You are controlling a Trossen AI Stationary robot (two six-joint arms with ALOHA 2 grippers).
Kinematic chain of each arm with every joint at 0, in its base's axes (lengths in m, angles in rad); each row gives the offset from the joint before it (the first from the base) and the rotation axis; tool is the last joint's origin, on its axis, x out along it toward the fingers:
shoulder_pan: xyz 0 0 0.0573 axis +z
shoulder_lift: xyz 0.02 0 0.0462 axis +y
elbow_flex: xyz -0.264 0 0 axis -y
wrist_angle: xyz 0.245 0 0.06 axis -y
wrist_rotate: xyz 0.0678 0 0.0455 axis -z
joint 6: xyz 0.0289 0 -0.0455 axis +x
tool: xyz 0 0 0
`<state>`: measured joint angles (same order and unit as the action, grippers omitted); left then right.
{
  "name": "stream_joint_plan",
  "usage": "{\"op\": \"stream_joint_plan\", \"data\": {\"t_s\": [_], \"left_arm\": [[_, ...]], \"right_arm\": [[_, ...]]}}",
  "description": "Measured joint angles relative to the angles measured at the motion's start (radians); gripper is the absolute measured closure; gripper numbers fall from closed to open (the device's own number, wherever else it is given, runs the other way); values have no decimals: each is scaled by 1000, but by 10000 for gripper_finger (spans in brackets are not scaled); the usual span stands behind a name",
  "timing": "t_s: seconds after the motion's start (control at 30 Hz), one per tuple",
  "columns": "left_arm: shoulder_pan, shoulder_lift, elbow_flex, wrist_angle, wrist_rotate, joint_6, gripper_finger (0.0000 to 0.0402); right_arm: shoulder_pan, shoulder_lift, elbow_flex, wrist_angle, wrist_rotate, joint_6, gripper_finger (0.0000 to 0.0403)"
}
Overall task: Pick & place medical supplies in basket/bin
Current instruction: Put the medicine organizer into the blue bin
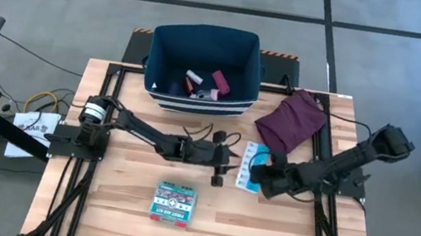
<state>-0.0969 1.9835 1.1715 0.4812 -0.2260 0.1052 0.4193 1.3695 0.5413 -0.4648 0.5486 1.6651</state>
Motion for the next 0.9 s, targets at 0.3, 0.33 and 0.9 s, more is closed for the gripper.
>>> {"op": "stream_joint_plan", "data": {"t_s": [0.3,0.33,0.9], "left_arm": [[53,-2,1,-135,63,-55,258],[55,-2,1,-165,63,-67,258],[21,-2,-58,-289,-74,-225,258]], "right_arm": [[-163,93,-1,342,-74,-297,221],[-177,93,-3,362,-91,-331,221],[-220,164,1,467,-171,-421,221]]}}
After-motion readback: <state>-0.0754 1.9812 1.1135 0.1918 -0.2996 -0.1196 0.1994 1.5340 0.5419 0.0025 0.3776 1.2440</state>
